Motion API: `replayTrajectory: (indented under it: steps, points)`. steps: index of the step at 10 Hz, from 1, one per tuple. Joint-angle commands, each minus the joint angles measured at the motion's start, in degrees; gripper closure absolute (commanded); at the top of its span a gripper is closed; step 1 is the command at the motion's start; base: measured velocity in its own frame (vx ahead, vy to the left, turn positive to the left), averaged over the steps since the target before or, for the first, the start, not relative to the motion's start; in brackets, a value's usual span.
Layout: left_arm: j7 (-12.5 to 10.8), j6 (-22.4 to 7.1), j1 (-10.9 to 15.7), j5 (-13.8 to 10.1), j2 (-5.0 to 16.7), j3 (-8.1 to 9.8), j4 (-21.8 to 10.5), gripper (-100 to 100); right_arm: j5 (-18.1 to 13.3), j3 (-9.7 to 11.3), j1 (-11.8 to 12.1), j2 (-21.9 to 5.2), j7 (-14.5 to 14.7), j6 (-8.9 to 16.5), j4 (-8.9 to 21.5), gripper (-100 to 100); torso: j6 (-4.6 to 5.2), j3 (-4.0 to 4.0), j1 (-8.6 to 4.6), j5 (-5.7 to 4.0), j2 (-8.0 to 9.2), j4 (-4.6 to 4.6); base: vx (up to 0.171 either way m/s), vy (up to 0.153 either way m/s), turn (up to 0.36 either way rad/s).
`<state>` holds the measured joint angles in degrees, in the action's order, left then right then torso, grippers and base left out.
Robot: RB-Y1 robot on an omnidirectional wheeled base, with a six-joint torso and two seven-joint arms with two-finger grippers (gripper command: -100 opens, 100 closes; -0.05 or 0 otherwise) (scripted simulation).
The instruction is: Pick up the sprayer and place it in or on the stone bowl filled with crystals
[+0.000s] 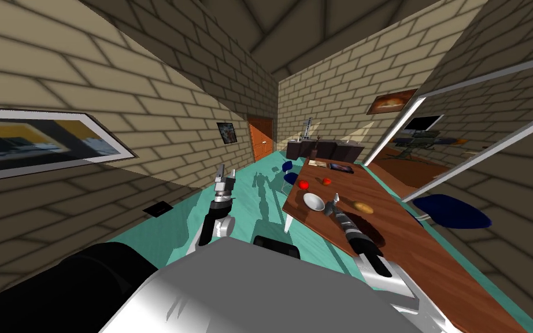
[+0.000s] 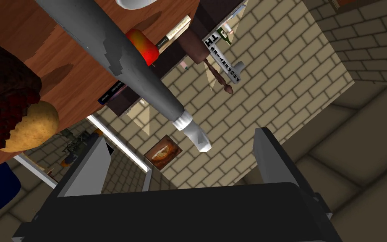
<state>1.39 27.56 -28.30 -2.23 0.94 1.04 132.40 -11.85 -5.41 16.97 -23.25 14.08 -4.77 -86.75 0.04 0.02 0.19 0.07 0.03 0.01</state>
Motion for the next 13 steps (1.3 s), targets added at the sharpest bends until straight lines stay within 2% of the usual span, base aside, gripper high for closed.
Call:
replayTrajectory:
  steps: [1, 4, 5, 8, 9, 10, 11, 12, 13]
  points:
    - [0.00, 0.00, 0.00, 0.00, 0.00, 0.00, 0.00, 0, -1.16, -0.55, -0.93, -1.02, 1.13, 0.76, 2.86, -100, 0.00, 0.00, 0.00, 0.00, 0.00, 0.00, 0.017, 0.064, 0.108]
    - [0.00, 0.00, 0.00, 0.00, 0.00, 0.00, 0.00, 0, -2.97, -1.44, -2.33, -3.27, 2.80, 2.31, 7.48, -100, 0.02, 0.01, 0.04, 0.01, 0.02, 0.00, 0.013, 0.074, 0.110]
    - [0.00, 0.00, 0.00, 0.00, 0.00, 0.00, 0.00, 0, -2.97, -1.44, -2.33, -3.27, 2.80, 2.31, 8.16, -100, -0.01, 0.02, 0.03, 0.01, 0.03, 0.01, 0.008, 0.049, 0.056]
    - [0.00, 0.00, 0.00, 0.00, 0.00, 0.00, 0.00, 0, -5.48, -2.67, -4.27, -6.67, 5.13, 4.45, 14.31, -100, -0.01, -0.01, 0.06, 0.01, -0.01, 0.00, 0.021, 0.079, 0.153]
    - [0.00, 0.00, 0.00, 0.00, 0.00, 0.00, 0.00, 0, -5.48, -2.67, -4.27, -6.67, 5.13, 4.45, 14.93, -100, -0.02, -0.01, 0.14, 0.03, -0.01, 0.00, 0.019, 0.070, 0.026]
    - [0.00, 0.00, 0.00, 0.00, 0.00, 0.00, 0.00, 0, -6.24, -3.04, -4.86, -7.78, 5.84, 5.10, 16.86, -100, 0.03, 0.01, 0.07, 0.02, 0.02, 0.00, 0.020, 0.054, 0.059]
    - [0.00, 0.00, 0.00, 0.00, 0.00, 0.00, 0.00, 0, -6.24, -3.04, -4.86, -7.78, 5.84, 5.10, 16.95, -100, 0.00, 0.01, 0.01, 0.01, 0.02, 0.00, 0.011, 0.036, 0.054]
    - [0.00, 0.00, 0.00, 0.00, 0.00, 0.00, 0.00, 0, -6.96, -3.39, -5.40, -8.84, 6.50, 5.70, 18.83, -100, 0.01, 0.02, -0.06, -0.01, 0.04, 0.01, 0.007, 0.048, 0.100]
    - [0.00, 0.00, 0.00, 0.00, 0.00, 0.00, 0.00, 0, -6.96, -3.39, -5.40, -8.84, 6.50, 5.70, 18.83, -100, 0.01, 0.03, -0.03, 0.00, 0.06, 0.01, 0.010, 0.041, 0.044]
